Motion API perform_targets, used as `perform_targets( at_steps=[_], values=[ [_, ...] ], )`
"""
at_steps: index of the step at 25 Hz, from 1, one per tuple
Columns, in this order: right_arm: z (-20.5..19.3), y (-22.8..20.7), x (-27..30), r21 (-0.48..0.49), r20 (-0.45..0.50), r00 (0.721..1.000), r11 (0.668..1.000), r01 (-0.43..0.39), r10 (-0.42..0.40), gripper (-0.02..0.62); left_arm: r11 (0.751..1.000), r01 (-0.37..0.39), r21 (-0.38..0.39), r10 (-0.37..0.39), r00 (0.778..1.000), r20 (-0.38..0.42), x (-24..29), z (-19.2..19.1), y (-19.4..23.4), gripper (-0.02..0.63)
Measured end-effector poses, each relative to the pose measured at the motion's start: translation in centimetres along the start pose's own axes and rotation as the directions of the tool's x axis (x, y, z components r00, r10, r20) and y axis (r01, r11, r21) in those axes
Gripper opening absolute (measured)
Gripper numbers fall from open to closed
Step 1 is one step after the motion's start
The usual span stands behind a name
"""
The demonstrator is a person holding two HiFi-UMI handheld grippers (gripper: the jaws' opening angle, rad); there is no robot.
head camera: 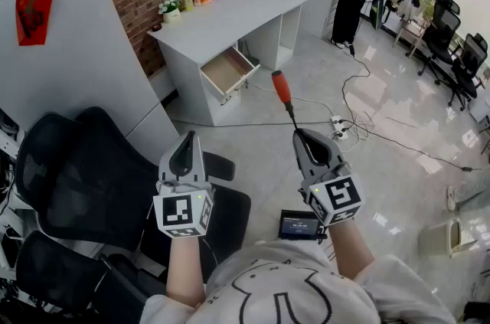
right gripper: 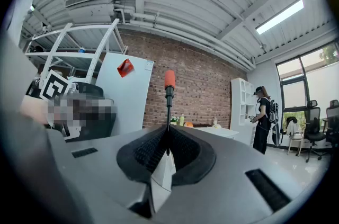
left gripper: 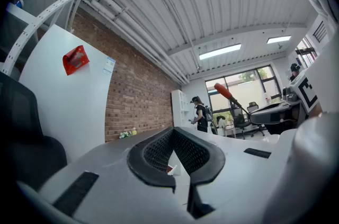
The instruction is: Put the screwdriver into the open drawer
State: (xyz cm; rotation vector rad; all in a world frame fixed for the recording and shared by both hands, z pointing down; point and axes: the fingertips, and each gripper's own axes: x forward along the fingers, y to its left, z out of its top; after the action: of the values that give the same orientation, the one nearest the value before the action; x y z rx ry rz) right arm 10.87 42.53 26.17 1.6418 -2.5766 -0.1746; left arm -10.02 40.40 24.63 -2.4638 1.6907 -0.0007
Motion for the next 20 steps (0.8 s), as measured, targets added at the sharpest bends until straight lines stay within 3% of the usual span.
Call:
perform_targets(
  at_steps=[13,20],
  values=[
    [-0.9,1.3,-0.8,-0.02,-0.029,0.999,1.0,0.017,-0.018,0.025,1.0,-0.004,-0.019,0.003,1.0,-0.019,-1.2,-1.5,1.1,0.012],
    [-1.5,-0.3,0.9,0.018,-0.041,0.999,1.0,0.004,-0.003,0.025,1.0,-0.025,-0.019,0.025,0.999,-0.02,0.3,-1.9,1.2,0.012]
  ],
)
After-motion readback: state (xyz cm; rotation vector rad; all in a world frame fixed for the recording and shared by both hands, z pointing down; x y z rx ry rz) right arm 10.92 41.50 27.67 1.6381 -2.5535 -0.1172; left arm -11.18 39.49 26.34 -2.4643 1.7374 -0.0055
